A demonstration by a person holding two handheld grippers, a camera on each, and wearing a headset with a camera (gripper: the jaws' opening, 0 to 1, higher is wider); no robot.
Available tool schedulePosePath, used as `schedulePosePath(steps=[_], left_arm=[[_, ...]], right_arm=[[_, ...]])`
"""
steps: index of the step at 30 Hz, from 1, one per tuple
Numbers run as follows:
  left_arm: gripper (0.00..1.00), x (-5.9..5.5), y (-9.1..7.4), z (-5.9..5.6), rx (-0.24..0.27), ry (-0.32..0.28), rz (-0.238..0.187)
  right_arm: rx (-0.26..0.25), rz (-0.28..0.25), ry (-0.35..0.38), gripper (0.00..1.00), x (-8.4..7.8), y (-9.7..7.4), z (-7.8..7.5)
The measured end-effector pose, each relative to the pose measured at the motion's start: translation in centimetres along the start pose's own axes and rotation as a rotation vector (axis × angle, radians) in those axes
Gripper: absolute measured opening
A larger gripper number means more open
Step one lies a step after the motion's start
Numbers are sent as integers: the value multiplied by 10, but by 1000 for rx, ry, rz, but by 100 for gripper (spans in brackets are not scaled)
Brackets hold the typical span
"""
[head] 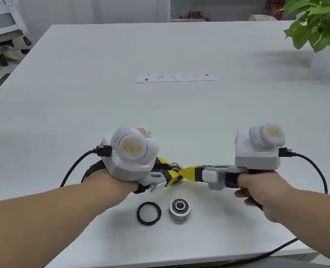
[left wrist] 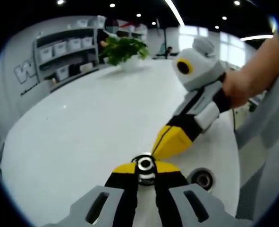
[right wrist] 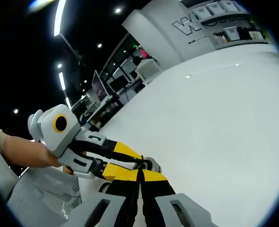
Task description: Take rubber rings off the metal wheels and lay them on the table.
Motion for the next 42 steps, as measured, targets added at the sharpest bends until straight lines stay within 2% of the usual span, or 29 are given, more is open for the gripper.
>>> schedulePosePath(steps=[5,9,11,18,22,29,42], left_arm=[[14,1,1,-1,13,3,1],[17,2,0,-3,-19,-32,0],[22,2,-1,-3,-17,-12,1],[26,8,-11,-7,-36,-19,-25],[31,10,-19,-11,-56,-20,-44],[38,14,-34,-10,-68,-27,-70],[53,15,-68,-13,-86,-54,-131]], right_arm=[[-5,-3,-10,0,1,0,2],[-9,-7,-10,0,3,0,0],[-8,-11,-10,0,5,0,-1],[0,-24,-5,0,7,-2,0],[4,-31,-1,0,8,-4,5],[15,-38,4,0,11,-6,9],[63,-32,-2,0,12,-7,25]])
Point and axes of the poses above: the centre of the closed fingertips' face, and the gripper's own axes: y roughly forward along the fingers, z roughly to its left, x roughly out of its top, the point moved 1 cm from there along -y, roughly backward along the fingers, and after that the axes turned 3 degrees about x, right-handed, at the moved point
